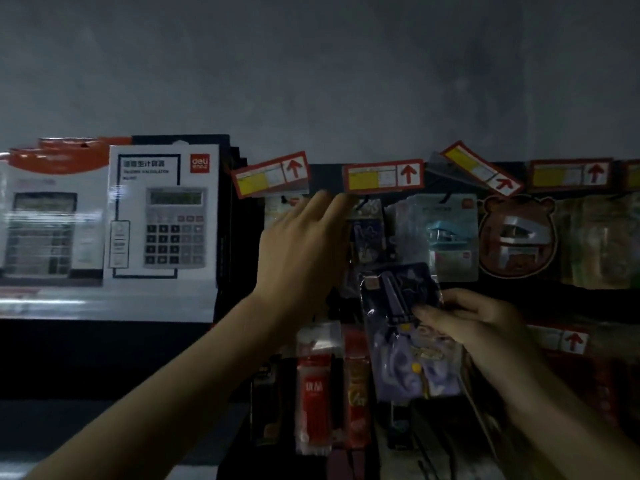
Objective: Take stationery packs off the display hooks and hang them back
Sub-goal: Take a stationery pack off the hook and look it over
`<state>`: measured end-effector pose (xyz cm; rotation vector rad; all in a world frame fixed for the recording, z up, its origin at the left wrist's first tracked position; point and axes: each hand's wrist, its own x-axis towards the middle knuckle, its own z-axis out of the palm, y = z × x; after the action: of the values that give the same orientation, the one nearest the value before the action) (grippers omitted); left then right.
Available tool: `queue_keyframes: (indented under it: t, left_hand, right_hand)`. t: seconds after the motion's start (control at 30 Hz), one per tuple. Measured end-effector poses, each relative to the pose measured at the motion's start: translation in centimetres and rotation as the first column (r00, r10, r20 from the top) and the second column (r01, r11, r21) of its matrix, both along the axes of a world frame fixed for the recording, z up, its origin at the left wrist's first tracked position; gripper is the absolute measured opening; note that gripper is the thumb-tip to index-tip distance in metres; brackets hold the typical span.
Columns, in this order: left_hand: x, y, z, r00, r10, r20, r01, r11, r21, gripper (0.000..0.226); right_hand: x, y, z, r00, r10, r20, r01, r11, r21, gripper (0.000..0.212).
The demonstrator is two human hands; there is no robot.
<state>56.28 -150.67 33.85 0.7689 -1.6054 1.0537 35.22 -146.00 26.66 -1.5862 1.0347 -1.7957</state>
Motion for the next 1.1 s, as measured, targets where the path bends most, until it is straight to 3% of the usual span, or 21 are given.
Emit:
queue_keyframes:
  t: [0.2,0.37,0.57,0.67,0.77,0.93,1.1]
  left_hand:
    - [-0.4,-2.3,4.3,0.95,0.286,0.126,-0.262,0.949,-0.177,0.064]
    - [-0.6,-2.7,5.8,0.91,0.359,0.209,-0.318,0.926,-0.203,0.061]
    - [-0.3,-1.8,7.1,0.938,0.227,0.263,-0.197,0.971,-0.138,0.045]
    - [0.2,-1.3,8.2,0.969,0.138,0.207,-0.123,0.989,-0.082,0.025]
    - [0.2,-1.1,9.3,0.992,0.034,0.121,-0.033,0.999,-0.011,0.026]
    - [0.0,-0.7,10.1,0.993,0.007,0.115,-0.014,0.998,0.059,0.025]
    - [-0.1,-0.2,9.7,0.993,-0.003,0.115,-0.01,0.994,0.11,0.025]
  right_hand:
    - [-1.1,-0.3,2.2,0.999,0.009,-0.044,-0.009,1.0,-0.003,0.009]
    - [-1.4,-1.0,3.3,0.996,0.047,-0.081,-0.047,0.999,0.003,0.01]
    - [-0.8,-1.9,5.1,0.997,0.042,-0.061,-0.044,0.999,-0.017,0.019]
    - [-0.2,-2.5,6.0,0.999,0.041,-0.025,-0.042,0.999,-0.008,0.006]
    - [0.4,-3.1,6.6,0.999,0.027,-0.045,-0.026,1.0,0.012,0.009]
    - [1.3,-4.5,7.8,1.0,0.024,-0.002,-0.023,0.999,0.049,0.022]
    - [2.0,-5.5,8.6,0.999,0.036,-0.005,-0.035,0.995,0.098,0.015]
